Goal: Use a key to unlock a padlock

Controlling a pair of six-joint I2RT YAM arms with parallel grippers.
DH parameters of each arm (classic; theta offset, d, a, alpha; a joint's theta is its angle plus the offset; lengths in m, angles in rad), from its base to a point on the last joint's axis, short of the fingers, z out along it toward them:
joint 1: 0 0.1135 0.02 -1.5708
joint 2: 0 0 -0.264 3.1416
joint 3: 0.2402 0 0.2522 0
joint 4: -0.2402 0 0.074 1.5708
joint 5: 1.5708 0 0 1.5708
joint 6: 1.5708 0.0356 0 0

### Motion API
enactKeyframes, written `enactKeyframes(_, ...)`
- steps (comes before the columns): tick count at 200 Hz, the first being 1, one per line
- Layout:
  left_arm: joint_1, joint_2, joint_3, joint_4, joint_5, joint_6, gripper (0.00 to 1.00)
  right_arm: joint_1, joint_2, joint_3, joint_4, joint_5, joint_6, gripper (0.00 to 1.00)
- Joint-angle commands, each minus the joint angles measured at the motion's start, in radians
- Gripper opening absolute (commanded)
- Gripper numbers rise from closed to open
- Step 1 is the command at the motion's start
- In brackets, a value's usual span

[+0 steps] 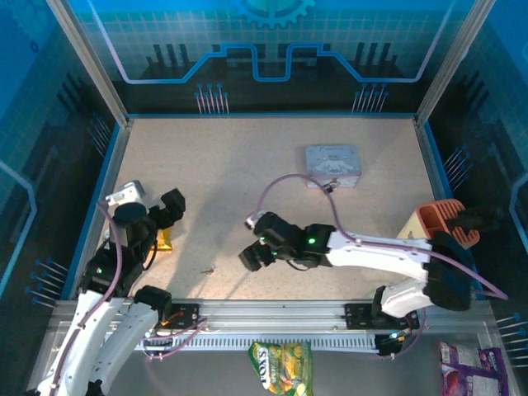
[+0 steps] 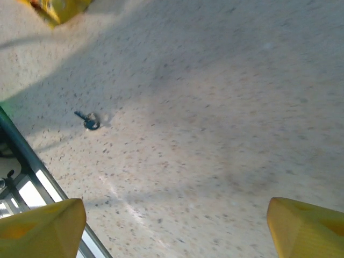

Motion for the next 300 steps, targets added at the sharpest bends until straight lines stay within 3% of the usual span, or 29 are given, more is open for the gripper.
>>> enactKeyframes(1, 0.0, -0.083, -0.064, 0.048, -0.125, -0.051, 0.99, 0.061, 0.157, 0.109, 0.013, -0.053, -0.044, 0.83)
enactKeyframes(76, 0.001, -0.154, -0.096, 0.042, -0.18, -0.031, 0.99, 0.107, 0.551, 0.443, -0.104, -0.206, -0.167, 0.66)
enactKeyframes(148, 0.002, -0.153, -0.114, 0.072, -0.162, -0.029, 0.99, 0.079, 0.742, 0.645, -0.247, -0.152, -0.146, 0.51)
enactKeyframes(191, 0.003, -0.134, -0.116, 0.08, -0.153, -0.028, 0.99, 0.082, 0.796, 0.697, -0.286, -0.125, -0.142, 0.45)
enactKeyframes(300, 0.006, -0.115, -0.112, 0.106, -0.126, -0.019, 0.99, 0.076, 0.772, 0.667, -0.253, -0.092, -0.141, 0.11)
